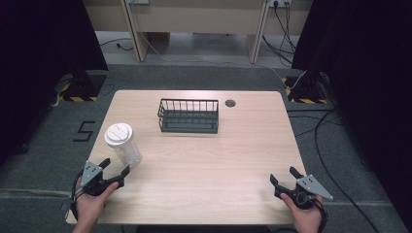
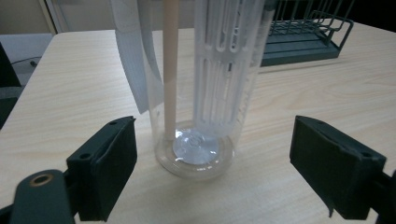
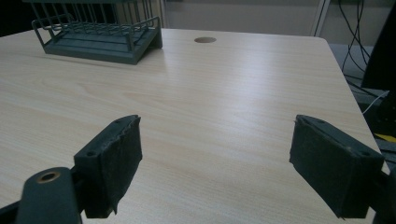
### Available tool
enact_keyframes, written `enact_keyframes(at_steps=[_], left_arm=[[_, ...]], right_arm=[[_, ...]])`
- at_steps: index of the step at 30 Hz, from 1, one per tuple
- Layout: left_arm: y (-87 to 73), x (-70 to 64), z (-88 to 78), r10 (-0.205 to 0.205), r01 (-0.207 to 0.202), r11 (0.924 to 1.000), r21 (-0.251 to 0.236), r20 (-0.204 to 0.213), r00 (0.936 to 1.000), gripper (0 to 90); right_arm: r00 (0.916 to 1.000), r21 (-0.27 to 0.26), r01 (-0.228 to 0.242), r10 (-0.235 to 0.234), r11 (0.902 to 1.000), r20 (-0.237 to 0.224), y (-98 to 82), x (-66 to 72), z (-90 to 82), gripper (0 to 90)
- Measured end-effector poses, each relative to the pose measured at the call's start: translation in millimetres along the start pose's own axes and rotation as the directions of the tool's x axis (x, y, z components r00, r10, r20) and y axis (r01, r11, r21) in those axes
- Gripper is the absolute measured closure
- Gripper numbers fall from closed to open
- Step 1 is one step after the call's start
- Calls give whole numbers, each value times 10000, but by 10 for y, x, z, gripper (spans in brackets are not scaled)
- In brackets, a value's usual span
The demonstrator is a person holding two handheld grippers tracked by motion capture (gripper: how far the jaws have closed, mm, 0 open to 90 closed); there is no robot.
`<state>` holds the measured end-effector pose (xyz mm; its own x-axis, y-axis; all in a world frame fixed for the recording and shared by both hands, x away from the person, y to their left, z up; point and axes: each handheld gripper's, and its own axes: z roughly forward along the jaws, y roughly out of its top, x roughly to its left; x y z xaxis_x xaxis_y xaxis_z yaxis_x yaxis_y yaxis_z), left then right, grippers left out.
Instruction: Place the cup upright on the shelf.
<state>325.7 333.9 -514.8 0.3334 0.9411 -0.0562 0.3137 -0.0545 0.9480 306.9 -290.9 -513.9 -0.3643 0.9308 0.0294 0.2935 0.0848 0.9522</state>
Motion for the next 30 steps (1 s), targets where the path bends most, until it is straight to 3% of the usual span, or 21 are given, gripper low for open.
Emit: enact_keyframes(at_steps=[12, 22, 30], left_arm=[[109, 27, 266, 133, -129, 9998, -123, 312, 9994, 143], [143, 66, 466, 310, -300, 9989, -356, 271, 9992, 142], [181, 84, 544, 373, -354, 9979, -535, 366, 9986, 162]], right_arm=[[10000, 10, -7, 7, 10000, -47, 1, -12, 3, 176], [9999, 72, -64, 65, 10000, -116, 3, -13, 7, 180], [9999, 33, -63, 63, 10000, -118, 1, -12, 3, 180]])
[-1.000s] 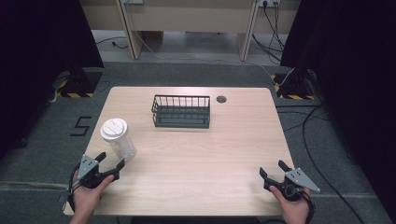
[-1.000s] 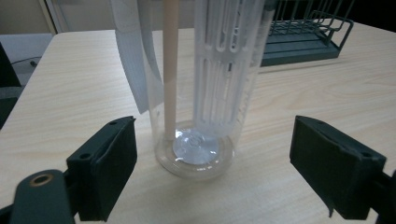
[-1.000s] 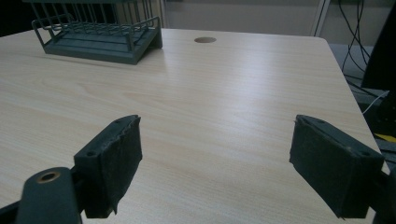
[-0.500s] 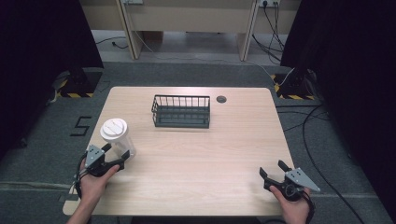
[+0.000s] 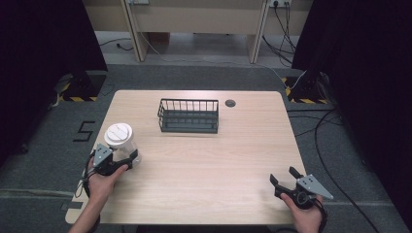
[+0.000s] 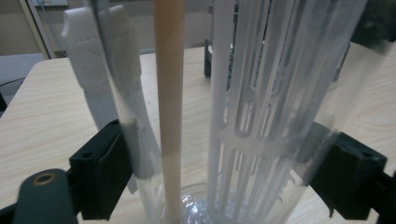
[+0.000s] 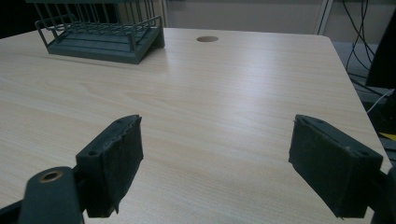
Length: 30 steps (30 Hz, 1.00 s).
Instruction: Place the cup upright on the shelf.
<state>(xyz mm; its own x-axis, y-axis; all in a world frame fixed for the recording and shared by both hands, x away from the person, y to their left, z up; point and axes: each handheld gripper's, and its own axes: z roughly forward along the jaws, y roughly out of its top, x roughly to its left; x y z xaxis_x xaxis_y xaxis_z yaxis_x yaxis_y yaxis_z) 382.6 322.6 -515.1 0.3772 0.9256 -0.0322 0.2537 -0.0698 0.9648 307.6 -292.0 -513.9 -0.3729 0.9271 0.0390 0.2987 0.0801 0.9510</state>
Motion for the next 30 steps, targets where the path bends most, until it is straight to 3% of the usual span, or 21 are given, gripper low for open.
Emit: enact_keyframes(at_steps=[14, 30], left_arm=[[-22, 4, -24, -16, 19, 9996, -270, 104, 9999, 177], [213, -62, -48, 337, -331, 9983, -479, 123, 9994, 179]], right_arm=[[10000, 70, -22, 22, 10000, 19, 3, 0, 4, 187], [9999, 50, -136, 136, 9999, -23, 1, -12, 2, 191]])
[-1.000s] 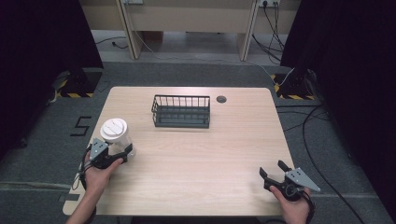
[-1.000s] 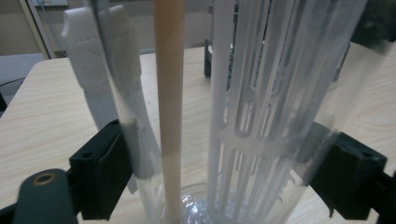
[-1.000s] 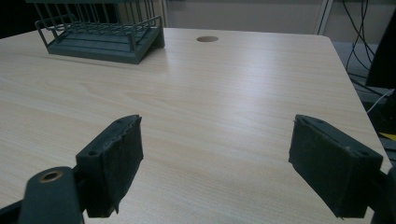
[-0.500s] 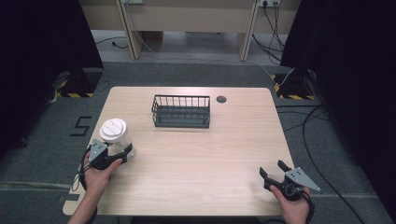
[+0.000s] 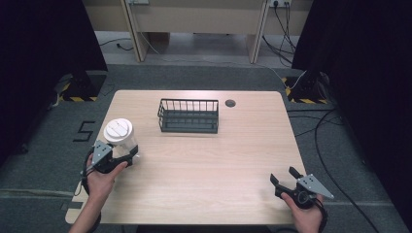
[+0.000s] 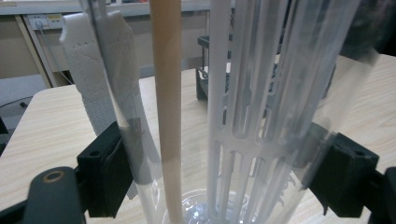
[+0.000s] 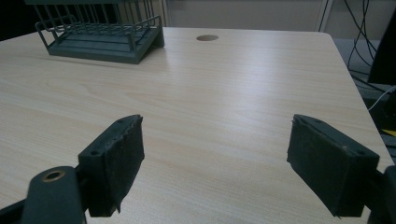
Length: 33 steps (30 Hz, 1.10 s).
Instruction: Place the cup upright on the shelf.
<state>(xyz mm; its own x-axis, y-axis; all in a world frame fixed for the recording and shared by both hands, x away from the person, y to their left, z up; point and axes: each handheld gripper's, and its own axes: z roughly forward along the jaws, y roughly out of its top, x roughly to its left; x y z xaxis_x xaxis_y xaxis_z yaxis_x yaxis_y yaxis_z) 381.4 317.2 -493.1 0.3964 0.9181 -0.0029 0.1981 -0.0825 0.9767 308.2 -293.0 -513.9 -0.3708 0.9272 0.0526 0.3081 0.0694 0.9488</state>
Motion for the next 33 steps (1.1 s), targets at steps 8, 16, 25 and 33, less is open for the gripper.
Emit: enact_keyframes(at_steps=[8, 16, 25, 33], left_arm=[[117, 16, 19, 14, -14, 10000, -76, 23, 10000, 178], [196, -1, 50, 90, -88, 9999, -138, 110, 9999, 178], [272, -33, 125, 73, -68, 9996, -257, 208, 9998, 179], [334, -79, 201, 76, -66, 9993, -358, 301, 9995, 179]], right_arm=[[10000, 12, 15, -15, 10000, -9, 0, 2, 3, 193], [10000, 31, -31, 31, 10000, -26, 1, -1, 4, 194], [10000, 34, -41, 41, 10000, -17, 1, -2, 4, 195], [10000, 31, -53, 53, 10000, -22, 1, -5, 2, 195]])
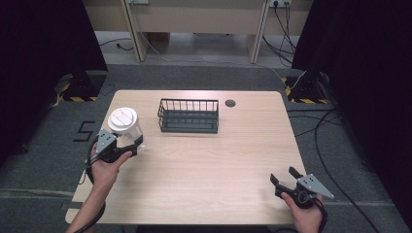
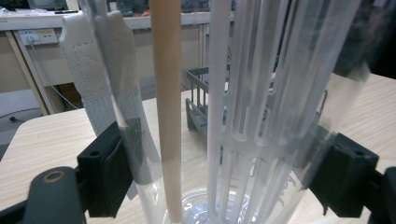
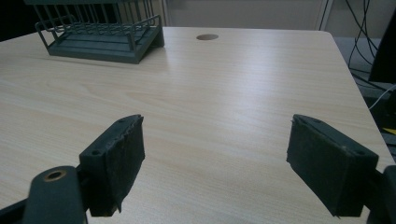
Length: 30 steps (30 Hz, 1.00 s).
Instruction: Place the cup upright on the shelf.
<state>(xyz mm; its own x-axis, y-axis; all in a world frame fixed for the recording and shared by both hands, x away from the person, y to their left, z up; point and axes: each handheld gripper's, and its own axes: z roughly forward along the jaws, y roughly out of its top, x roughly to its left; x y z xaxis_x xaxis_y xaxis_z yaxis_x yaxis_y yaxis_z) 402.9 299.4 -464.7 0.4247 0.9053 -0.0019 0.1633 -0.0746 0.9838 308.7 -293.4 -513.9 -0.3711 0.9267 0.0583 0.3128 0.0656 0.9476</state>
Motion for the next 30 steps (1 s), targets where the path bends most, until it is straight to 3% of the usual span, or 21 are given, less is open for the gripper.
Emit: enact_keyframes(at_steps=[20, 30], left_arm=[[117, -101, 176, 36, -34, 9999, -119, 165, 9999, 180], [250, -161, 289, 163, -156, 9997, -206, 300, 9994, 180]], right_arm=[[10000, 24, -77, 77, 10000, -9, 1, -2, 2, 197], [10000, 43, -84, 84, 10000, -27, 1, 1, 2, 197]])
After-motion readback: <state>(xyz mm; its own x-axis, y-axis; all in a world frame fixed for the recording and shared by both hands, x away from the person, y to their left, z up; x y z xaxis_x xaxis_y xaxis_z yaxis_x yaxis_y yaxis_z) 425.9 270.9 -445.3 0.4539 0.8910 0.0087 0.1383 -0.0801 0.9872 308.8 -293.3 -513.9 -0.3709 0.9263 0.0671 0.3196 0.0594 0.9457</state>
